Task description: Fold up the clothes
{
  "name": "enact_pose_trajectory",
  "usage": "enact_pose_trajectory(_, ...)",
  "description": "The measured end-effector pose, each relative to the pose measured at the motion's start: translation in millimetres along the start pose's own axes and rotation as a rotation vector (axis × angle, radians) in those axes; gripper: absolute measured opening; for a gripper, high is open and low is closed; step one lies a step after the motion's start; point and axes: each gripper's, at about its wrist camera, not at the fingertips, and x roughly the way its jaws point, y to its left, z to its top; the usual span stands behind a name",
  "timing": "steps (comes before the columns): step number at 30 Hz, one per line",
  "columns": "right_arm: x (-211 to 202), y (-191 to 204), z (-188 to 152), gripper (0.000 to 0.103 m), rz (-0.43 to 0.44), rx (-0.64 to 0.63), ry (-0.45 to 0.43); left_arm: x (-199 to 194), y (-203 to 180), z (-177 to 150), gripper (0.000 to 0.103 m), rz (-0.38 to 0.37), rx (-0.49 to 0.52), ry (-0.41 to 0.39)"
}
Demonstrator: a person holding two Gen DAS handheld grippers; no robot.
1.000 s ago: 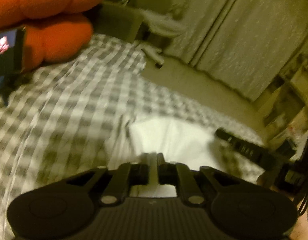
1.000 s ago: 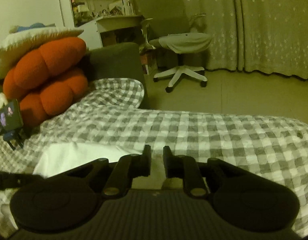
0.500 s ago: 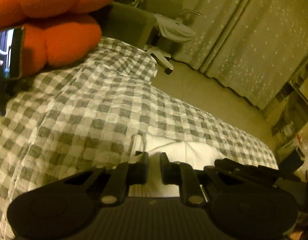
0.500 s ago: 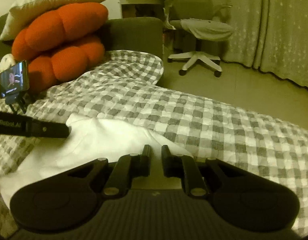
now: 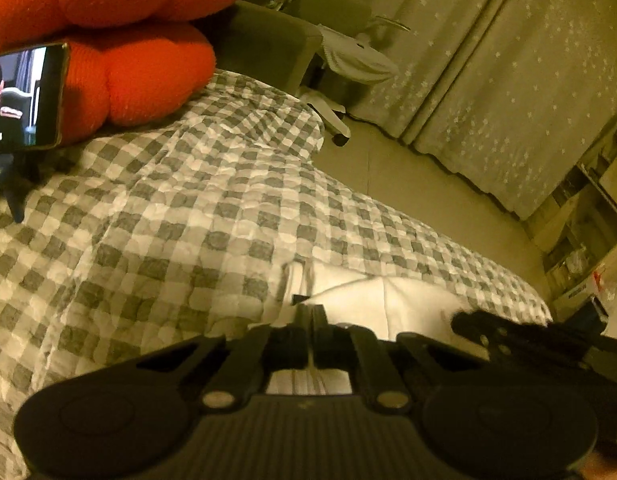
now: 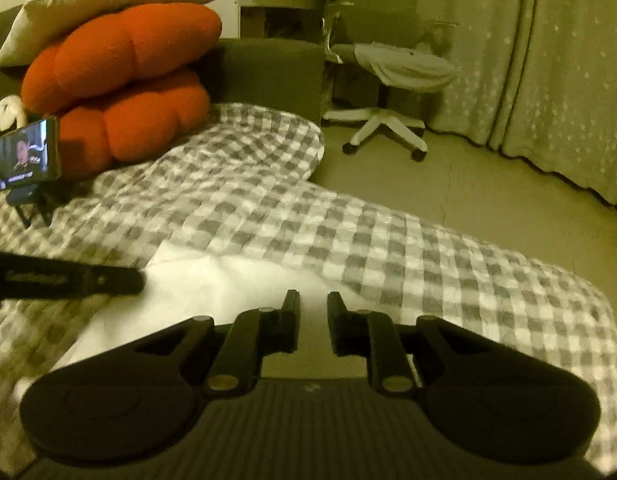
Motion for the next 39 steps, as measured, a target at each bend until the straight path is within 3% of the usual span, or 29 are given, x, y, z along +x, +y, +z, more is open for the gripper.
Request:
enact_pose_trajectory(5,-25.9,9.6,-18.8,0.024,0.000,-0.069,0.037,1.1,-1.9,0.8,0.004,0.008,0.015,0.009)
enact_pose_trajectory(8,-46.2,4.4,-23.4,0.024,0.071,-0.045,0.016,2.3,-2.0,2.7,0.004,0.012,0.010,0.017)
enact_pose_trajectory(13,-34.7,8.7,-40.4,0.024,0.128,-0.086,0.057,2.1,-3.4,1.2,0.004,0.021,0.024,0.011)
enact_pose_trajectory(23,-43.2,3.5,-33.6,0.026,0.176,-0.069,0.060,-7.1,-4.2,0.4,0.004,0.047,0.009,0.004)
enact_pose_trajectory(28,-51.7,2.0,-36.5,0.026,0.173,-0.076,0.063,-29.1,4.9,-1.9,0.005,-0.039,-0.048,-0.014)
enact_pose_trajectory(34,-54.0,-9.0,-34.6,0.026,0.217,-0.037,0.093,-51.1,-4.9,-22.5,0.005,-0.081,-0.002,-0.016)
enact_pose_trajectory(39,-58.0,-13.2,-35.3,0.026,0.238,-0.020,0.113,-48.8,-14.1,-29.1,0.005,-0.071,0.040,0.001)
